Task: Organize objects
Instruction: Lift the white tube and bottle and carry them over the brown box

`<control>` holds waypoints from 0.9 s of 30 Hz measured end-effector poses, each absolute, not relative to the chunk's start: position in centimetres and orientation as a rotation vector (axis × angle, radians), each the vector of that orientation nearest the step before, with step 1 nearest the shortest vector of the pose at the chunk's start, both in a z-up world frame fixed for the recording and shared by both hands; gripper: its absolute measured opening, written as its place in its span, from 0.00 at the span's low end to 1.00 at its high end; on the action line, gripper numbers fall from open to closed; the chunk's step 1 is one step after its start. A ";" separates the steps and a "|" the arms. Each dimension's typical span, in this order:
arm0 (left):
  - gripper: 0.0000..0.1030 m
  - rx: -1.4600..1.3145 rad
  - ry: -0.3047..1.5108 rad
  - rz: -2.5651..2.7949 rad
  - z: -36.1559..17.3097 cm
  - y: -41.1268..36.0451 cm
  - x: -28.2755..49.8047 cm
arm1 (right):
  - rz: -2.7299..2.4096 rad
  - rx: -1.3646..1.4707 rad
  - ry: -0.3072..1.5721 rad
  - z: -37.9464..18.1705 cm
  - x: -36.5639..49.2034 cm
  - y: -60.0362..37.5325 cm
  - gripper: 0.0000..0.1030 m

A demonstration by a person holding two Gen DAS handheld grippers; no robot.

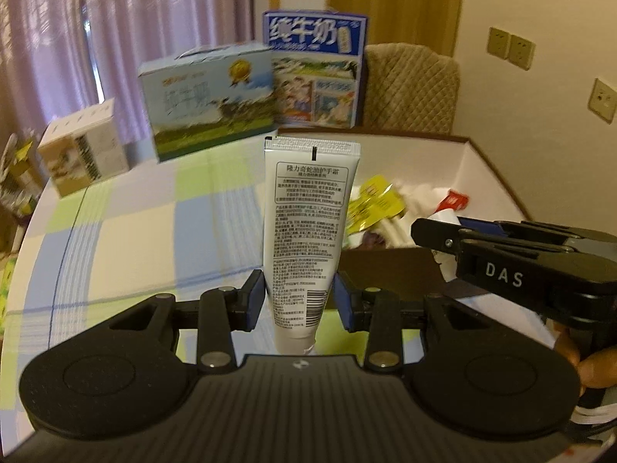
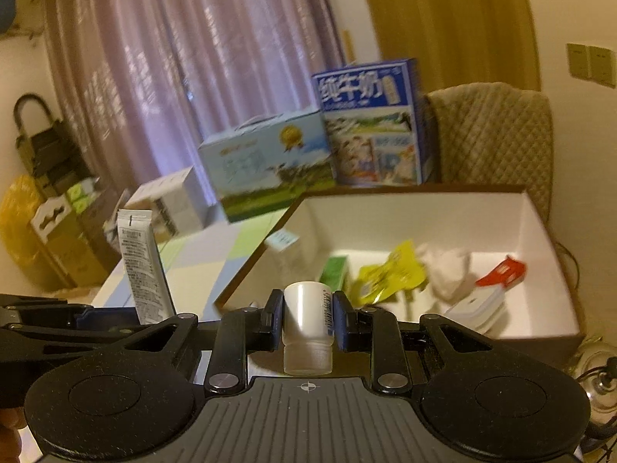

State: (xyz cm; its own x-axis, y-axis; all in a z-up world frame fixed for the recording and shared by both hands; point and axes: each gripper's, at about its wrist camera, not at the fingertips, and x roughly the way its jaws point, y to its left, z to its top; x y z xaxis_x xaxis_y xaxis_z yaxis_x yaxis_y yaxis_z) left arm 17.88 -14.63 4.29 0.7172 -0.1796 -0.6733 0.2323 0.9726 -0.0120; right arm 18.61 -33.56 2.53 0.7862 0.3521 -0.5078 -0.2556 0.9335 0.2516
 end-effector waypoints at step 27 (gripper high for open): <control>0.33 0.020 0.757 -0.360 5.0 -24.4 28.0 | 0.164 0.151 0.628 2.3 25.4 -46.2 0.23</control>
State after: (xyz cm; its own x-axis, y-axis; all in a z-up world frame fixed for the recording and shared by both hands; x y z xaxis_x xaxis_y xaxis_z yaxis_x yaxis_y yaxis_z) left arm 28.02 -24.36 5.02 0.6686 -0.3122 -0.6749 0.3267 0.9386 -0.1106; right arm 25.44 -46.19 2.30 0.7967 0.1981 -0.5709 -0.1066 0.9760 0.1899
